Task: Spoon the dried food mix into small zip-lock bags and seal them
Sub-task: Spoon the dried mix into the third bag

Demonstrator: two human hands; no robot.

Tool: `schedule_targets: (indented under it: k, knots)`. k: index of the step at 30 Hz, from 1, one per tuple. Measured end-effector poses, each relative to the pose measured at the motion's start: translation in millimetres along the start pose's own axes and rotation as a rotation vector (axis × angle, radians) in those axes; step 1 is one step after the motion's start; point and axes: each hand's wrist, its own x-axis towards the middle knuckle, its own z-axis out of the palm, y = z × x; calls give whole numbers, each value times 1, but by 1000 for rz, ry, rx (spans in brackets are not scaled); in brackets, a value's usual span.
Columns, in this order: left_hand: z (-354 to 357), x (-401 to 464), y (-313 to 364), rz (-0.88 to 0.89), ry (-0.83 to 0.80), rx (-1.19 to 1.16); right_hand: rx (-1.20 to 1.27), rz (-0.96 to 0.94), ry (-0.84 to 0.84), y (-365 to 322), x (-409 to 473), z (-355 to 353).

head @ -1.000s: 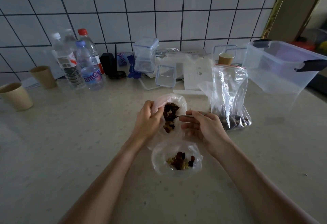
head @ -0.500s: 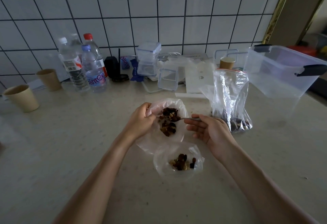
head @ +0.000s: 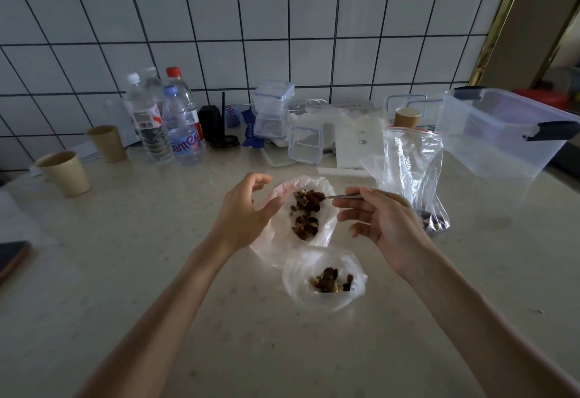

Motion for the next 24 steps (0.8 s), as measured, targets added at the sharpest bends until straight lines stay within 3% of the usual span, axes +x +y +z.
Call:
schedule_targets:
  k: [5, 8, 15, 18, 24]
  knots:
    - [-11, -37, 14, 135, 104, 53, 20, -48, -40, -17, -18, -7]
    - [-12, -60, 24, 151, 87, 102, 18, -64, -64, -20, -34, -17]
    - [6, -102, 32, -86, -147, 268, 5, 8, -151, -6, -67, -37]
    - [10, -105, 33, -83, -130, 167, -120, -16, -230, -1, -77, -41]
    - [4, -99, 39, -45, -80, 18, -543, -279, -383, 1, -87, -39]
